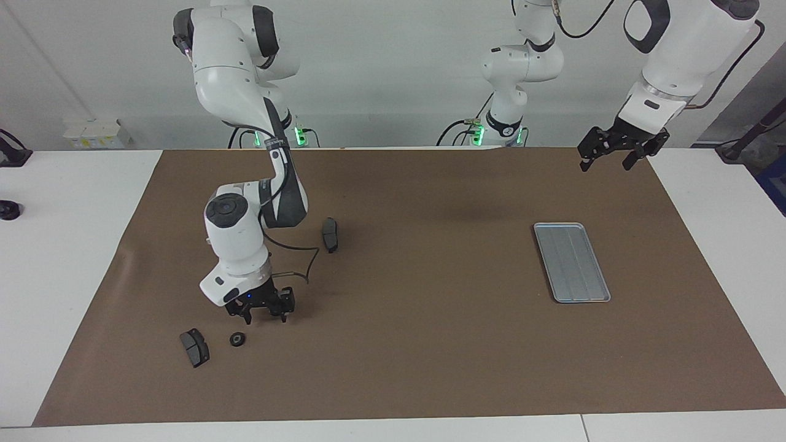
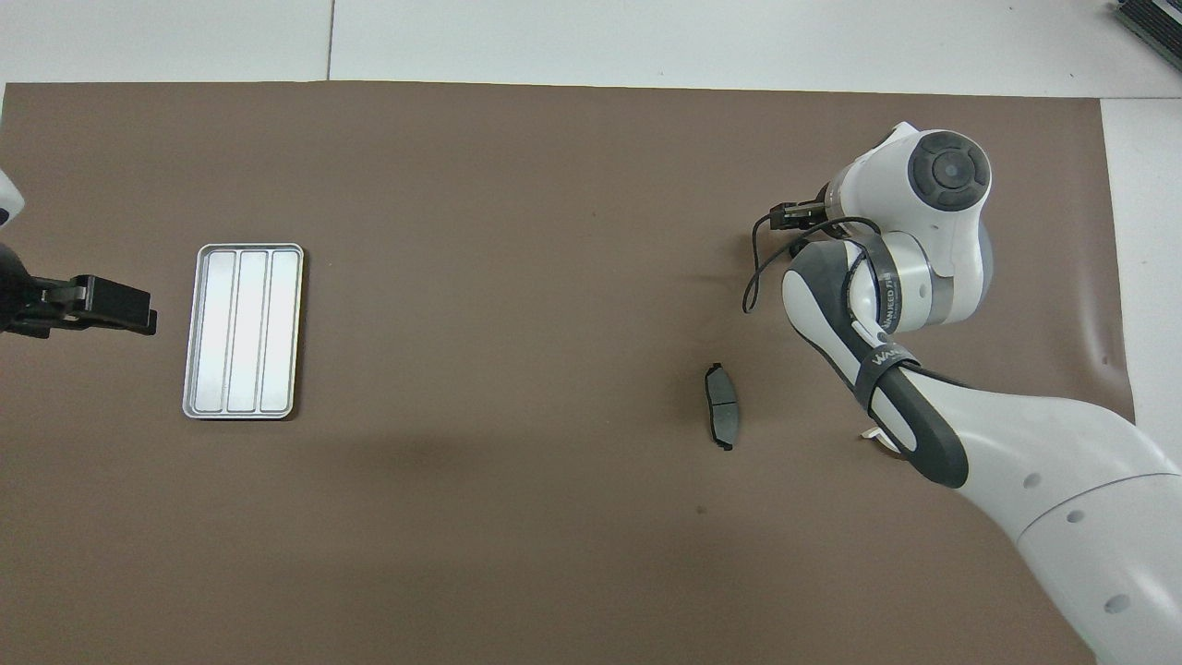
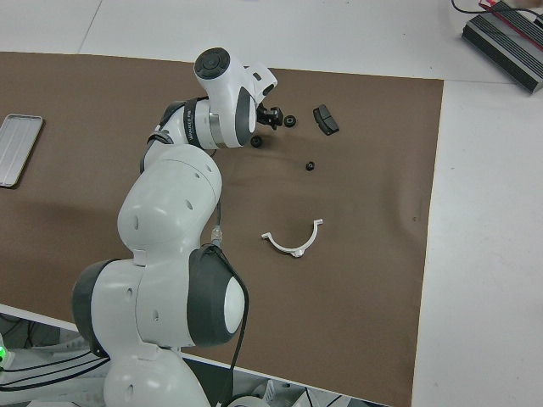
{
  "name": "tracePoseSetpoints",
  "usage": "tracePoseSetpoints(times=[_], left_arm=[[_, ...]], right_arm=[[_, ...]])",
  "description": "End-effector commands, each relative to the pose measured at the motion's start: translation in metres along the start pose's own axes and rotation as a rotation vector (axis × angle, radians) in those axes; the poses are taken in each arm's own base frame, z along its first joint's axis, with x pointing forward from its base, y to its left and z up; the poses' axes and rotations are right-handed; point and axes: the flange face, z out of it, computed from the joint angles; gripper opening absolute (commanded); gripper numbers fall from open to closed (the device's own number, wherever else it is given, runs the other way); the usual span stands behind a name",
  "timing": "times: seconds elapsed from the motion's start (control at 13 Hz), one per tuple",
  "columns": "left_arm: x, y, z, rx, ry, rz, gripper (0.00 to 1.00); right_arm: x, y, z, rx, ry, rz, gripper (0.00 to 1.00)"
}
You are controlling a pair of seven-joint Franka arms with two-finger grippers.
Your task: Pick bearing gear from pile to tray
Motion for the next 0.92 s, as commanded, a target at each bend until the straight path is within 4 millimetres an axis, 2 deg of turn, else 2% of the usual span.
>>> tracePoseSetpoints(times=[0.0,0.15,0.23,0.54,0.69,0.84], left_arm=[[-0.003,-0.002,-0.002,0.013,-0.007,-0.001,1.00],[-0.003,-0.002,-0.001,0.013,-0.008,-0.001,1.00],[-0.003,-0.003,-0.001,0.013,-0.008,-0.002,1.00],[-0.003,-0.003,-0.001,0.013,-0.008,-0.004,1.00],[-0.003,-0.002,-0.001,0.013,-0.008,-0.001,1.00],[-0.003,-0.002,-0.001,0.013,-0.008,-0.001,1.00]], right_arm=[[0.002,0.000,-0.007,-0.010,-0.011,0.013,0.71],[-0.004,0.003,-0.002,-0.019,-0.072,0.016,0.60],[-0.005,0.002,-0.002,-0.017,-0.079,0.019,0.59],[-0.008,-0.003,-0.002,-0.009,-0.096,0.056,0.59],[-0.009,-0.019,-0.003,-0.005,-0.096,0.058,0.59],[-0.010,-0.022,-0.003,-0.004,-0.097,0.079,0.59]])
